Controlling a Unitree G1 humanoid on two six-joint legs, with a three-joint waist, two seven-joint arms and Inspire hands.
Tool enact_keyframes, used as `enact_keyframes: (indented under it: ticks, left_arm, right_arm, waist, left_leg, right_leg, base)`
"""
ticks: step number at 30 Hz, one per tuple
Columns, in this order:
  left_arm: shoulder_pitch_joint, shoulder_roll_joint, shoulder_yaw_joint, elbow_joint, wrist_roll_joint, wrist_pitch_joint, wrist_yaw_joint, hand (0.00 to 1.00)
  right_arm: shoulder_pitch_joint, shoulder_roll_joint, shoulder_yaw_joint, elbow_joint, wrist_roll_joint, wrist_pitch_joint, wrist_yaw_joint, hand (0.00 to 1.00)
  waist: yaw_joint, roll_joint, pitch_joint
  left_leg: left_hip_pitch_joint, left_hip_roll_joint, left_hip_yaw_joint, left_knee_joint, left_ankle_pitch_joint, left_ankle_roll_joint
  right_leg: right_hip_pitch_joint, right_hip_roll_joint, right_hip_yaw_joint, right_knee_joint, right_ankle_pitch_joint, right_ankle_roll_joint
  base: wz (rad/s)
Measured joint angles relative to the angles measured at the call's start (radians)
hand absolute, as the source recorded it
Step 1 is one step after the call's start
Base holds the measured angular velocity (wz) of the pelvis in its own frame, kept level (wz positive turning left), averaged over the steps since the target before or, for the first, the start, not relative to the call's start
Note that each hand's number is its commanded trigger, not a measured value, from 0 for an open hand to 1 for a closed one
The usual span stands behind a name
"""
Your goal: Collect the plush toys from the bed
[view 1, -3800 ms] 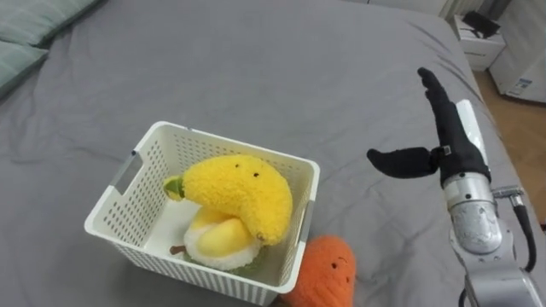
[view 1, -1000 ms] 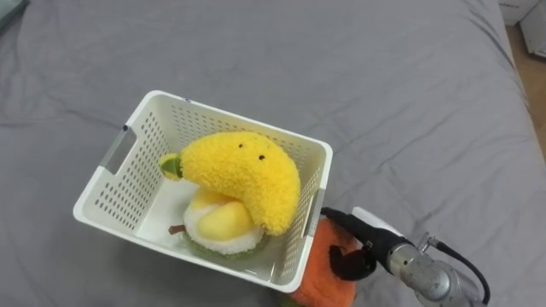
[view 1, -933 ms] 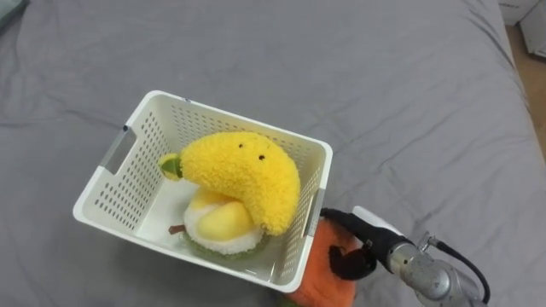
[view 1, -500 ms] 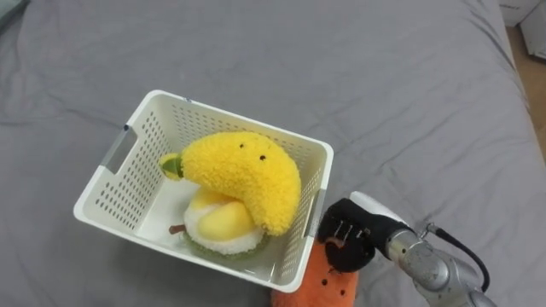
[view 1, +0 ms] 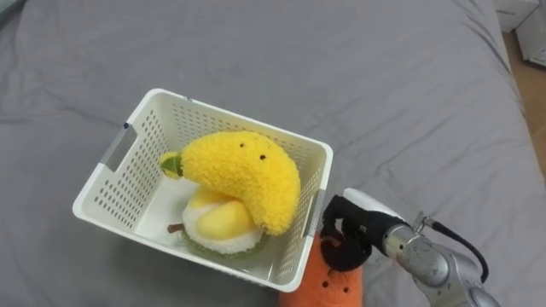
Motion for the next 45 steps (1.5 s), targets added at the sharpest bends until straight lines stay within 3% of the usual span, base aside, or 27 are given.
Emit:
enact_keyframes:
  ticks: [15,19,22,29,32,37,45]
  left_arm:
    - [0.01,0.005,0.001,0.004,-0.003,-0.001,-0.005,0.0]
    - [0.017,0.004,0.017,0.006,-0.001,-0.006,-0.005,0.0]
    - [0.031,0.003,0.031,0.005,0.001,-0.006,0.0,0.0]
    - [0.073,-0.012,0.063,-0.03,0.0,0.003,0.023,0.0]
    - [0.095,-0.02,0.081,-0.055,0.0,0.016,0.023,0.0]
    - [0.116,-0.044,0.108,-0.08,0.0,0.017,0.031,0.0]
    - [0.132,-0.047,0.109,-0.08,0.003,0.018,0.04,0.0]
  right_arm:
    - [0.001,-0.01,-0.04,-0.022,-0.008,-0.003,-0.035,1.0]
    - [0.007,-0.077,-0.077,-0.102,0.029,-0.02,-0.076,1.0]
    - [0.017,-0.076,-0.143,-0.109,0.053,-0.038,-0.149,1.0]
    - [0.051,-0.066,-0.286,-0.158,0.054,-0.035,-0.265,1.0]
    - [0.054,-0.064,-0.315,-0.204,0.083,-0.034,-0.302,1.0]
    - [0.061,-0.063,-0.328,-0.303,0.089,-0.037,-0.366,1.0]
    - [0.062,-0.062,-0.33,-0.317,0.091,-0.035,-0.405,1.0]
  waist:
    - [-0.006,0.001,0.0005]
    - [-0.013,0.0,0.0015]
    - [-0.03,-0.001,0.0023]
    - [-0.06,0.007,0.0023]
    - [-0.06,0.015,0.0046]
    - [-0.057,0.027,-0.0007]
    - [-0.059,0.028,-0.0022]
  left_leg:
    - [0.01,0.0,0.014,0.001,0.001,0.001]
    - [0.02,0.0,0.01,-0.002,0.001,0.002]
    - [0.041,0.0,0.006,-0.004,0.001,0.001]
    - [0.05,0.001,0.022,-0.003,0.001,0.002]
    - [0.08,0.002,0.03,-0.013,0.0,0.002]
    - [0.1,0.002,0.036,-0.018,0.0,0.002]
    - [0.134,0.003,0.037,-0.02,0.0,0.002]
  right_leg:
    - [0.005,0.001,0.016,0.0,0.002,0.001]
    - [0.016,0.001,0.013,-0.002,0.003,0.001]
    - [0.037,0.002,0.017,-0.005,0.003,0.001]
    - [0.041,0.003,0.033,0.0,0.004,0.002]
    - [0.063,0.005,0.045,-0.001,0.004,0.002]
    - [0.078,0.006,0.05,-0.001,0.004,0.002]
    - [0.108,0.008,0.055,0.0,0.004,0.002]
  base:
    - [-0.02]
    - [0.01]
    - [0.04]
    - [-0.04]
    - [-0.11]
    - [-0.03]
    - [-0.01]
